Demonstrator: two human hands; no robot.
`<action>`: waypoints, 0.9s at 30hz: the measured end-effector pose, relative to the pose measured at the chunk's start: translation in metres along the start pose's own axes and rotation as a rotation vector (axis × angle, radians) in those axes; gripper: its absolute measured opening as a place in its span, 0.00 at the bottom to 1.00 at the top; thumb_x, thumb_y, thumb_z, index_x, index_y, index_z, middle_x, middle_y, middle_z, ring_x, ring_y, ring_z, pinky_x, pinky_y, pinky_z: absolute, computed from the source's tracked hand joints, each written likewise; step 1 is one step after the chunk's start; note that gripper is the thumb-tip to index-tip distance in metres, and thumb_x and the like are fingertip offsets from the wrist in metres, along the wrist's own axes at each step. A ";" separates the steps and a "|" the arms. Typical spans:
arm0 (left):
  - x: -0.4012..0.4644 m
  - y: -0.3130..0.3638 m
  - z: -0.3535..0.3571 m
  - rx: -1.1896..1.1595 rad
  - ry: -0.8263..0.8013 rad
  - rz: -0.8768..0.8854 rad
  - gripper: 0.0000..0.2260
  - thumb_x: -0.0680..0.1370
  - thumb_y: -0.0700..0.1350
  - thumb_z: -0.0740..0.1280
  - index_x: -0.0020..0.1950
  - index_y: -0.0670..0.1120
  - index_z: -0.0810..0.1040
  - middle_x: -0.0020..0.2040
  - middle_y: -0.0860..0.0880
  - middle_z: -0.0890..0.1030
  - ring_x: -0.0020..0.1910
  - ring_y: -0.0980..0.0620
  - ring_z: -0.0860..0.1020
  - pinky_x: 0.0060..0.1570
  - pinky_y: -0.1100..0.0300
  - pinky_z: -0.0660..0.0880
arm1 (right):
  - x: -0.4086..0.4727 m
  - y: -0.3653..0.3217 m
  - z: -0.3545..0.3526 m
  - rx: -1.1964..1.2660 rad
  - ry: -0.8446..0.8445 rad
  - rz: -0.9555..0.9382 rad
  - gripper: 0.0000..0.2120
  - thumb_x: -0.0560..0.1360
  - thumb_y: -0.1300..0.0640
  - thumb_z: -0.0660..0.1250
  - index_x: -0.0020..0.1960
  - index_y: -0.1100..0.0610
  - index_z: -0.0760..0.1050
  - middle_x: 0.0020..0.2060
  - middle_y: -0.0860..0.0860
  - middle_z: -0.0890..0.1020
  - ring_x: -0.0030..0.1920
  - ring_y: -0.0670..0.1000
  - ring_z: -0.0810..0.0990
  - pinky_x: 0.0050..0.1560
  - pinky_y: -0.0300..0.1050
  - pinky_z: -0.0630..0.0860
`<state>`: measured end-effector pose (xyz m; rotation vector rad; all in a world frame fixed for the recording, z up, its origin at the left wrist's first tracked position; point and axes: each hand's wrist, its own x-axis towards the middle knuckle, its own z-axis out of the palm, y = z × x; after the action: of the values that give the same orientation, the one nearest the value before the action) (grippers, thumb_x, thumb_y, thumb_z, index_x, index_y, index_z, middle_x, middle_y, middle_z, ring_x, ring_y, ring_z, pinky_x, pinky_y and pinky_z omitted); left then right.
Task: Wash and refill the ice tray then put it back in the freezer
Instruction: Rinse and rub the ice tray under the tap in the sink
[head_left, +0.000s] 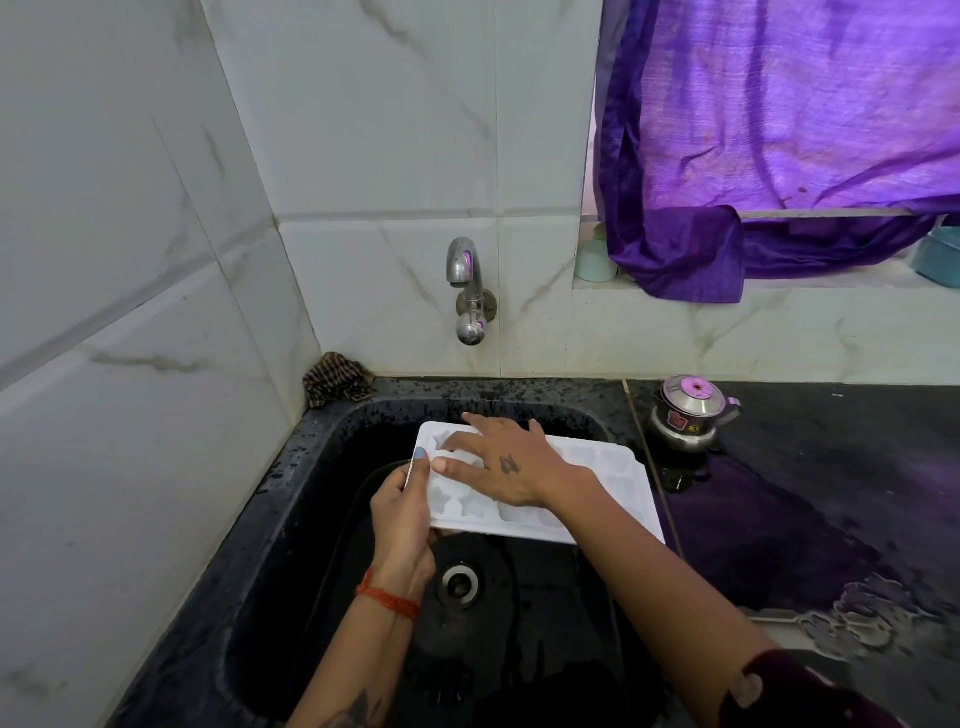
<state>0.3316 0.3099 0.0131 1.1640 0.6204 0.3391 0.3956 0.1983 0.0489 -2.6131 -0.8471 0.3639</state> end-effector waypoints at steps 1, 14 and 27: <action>-0.001 0.000 0.000 -0.003 -0.001 -0.003 0.09 0.79 0.45 0.65 0.41 0.44 0.79 0.38 0.46 0.81 0.31 0.55 0.80 0.30 0.63 0.78 | 0.000 0.001 -0.001 -0.008 -0.001 -0.003 0.25 0.76 0.32 0.50 0.66 0.40 0.68 0.76 0.49 0.58 0.75 0.54 0.56 0.71 0.67 0.47; -0.004 0.001 -0.003 0.001 -0.023 0.034 0.08 0.80 0.43 0.64 0.42 0.45 0.78 0.35 0.53 0.83 0.34 0.56 0.80 0.35 0.60 0.76 | -0.002 -0.003 0.001 -0.061 -0.015 -0.002 0.26 0.76 0.32 0.48 0.70 0.39 0.65 0.77 0.50 0.56 0.76 0.55 0.55 0.72 0.64 0.47; 0.003 0.000 -0.008 0.006 0.060 0.013 0.09 0.80 0.48 0.64 0.43 0.45 0.77 0.41 0.46 0.81 0.37 0.50 0.80 0.31 0.59 0.77 | -0.019 0.038 -0.001 0.160 0.237 -0.029 0.26 0.76 0.38 0.60 0.71 0.44 0.62 0.76 0.49 0.58 0.75 0.51 0.58 0.75 0.62 0.48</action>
<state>0.3290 0.3172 0.0105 1.1677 0.6667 0.3842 0.4001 0.1578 0.0368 -2.4330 -0.7417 0.1055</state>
